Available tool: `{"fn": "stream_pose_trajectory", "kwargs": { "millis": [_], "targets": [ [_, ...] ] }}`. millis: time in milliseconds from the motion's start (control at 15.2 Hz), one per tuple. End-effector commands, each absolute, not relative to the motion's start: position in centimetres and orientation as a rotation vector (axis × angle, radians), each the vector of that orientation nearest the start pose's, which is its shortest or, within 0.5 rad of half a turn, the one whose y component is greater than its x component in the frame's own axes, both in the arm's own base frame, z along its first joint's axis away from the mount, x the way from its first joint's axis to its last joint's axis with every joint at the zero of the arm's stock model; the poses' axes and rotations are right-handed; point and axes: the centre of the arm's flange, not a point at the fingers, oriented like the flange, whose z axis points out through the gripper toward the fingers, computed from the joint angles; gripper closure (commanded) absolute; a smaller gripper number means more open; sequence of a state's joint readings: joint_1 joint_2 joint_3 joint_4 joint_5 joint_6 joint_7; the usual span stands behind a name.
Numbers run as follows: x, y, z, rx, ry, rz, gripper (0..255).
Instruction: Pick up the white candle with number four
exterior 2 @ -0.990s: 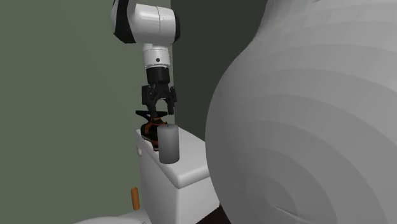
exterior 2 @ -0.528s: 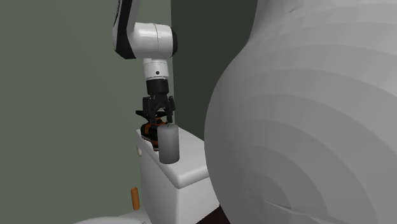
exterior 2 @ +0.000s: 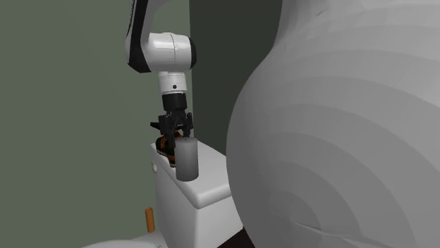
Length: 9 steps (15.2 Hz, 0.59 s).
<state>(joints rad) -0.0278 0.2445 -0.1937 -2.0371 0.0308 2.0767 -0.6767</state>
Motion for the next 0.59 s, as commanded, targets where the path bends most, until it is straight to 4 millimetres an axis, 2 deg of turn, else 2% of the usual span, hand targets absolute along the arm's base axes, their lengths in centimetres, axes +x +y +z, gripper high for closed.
{"fn": "stream_pose_trajectory", "kwargs": {
  "millis": [0,330,528],
  "targets": [
    [55.2,-12.1,31.0,-2.986,-0.664,0.295,255],
    [55.2,-12.1,31.0,-2.986,-0.665,0.295,255],
    [55.2,-12.1,32.6,-2.986,-0.665,0.295,255]
  ]
}}
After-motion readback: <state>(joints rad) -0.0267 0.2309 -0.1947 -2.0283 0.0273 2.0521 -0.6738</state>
